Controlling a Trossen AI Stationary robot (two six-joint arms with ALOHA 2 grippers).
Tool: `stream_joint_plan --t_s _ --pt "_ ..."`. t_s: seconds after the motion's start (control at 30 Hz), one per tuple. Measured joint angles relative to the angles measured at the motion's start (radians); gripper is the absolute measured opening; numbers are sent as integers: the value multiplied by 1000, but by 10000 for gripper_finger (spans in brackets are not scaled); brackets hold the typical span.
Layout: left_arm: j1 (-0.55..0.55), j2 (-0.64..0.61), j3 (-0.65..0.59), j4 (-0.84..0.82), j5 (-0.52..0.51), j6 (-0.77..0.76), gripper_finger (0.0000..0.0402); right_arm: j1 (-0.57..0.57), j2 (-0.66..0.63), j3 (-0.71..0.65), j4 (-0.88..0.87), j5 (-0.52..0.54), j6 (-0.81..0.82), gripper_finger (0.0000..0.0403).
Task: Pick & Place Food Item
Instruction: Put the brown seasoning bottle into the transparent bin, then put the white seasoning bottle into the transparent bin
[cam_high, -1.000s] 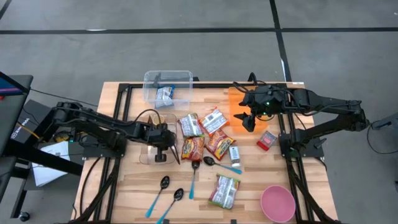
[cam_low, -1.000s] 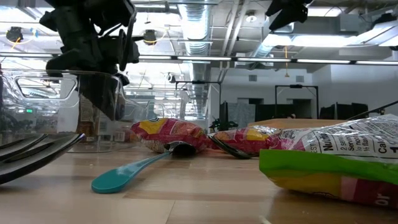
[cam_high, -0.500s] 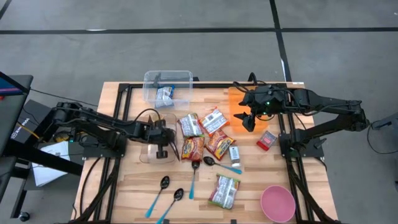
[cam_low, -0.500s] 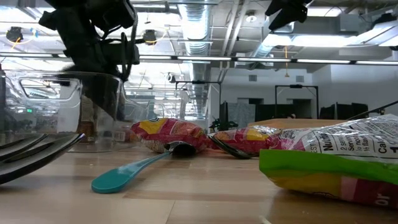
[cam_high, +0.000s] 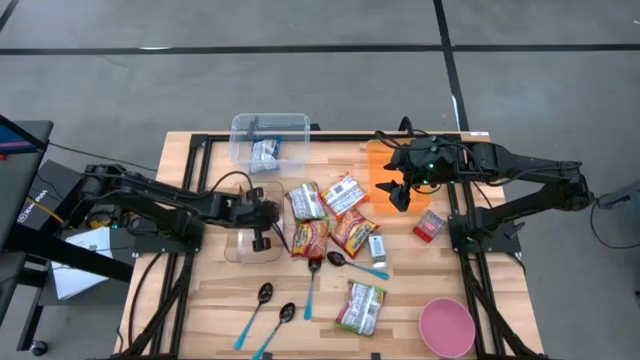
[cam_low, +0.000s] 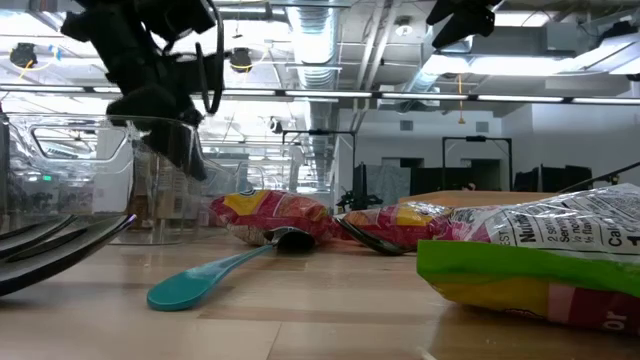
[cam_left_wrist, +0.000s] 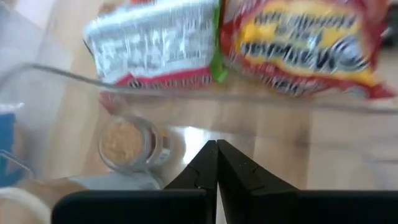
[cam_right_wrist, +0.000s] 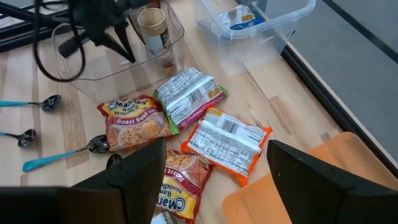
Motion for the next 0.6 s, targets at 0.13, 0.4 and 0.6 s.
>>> stream_joint_plan --t_s 0.13,0.4,0.6 --pt "3 -110 0 -1 40 -9 0 0 0 0 0 0 0 272" --pt "3 -436 0 27 69 -208 0 0 0 0 9 0 -7 272" --pt "3 -660 0 159 61 -213 1 0 -1 3 59 -25 -48 272"
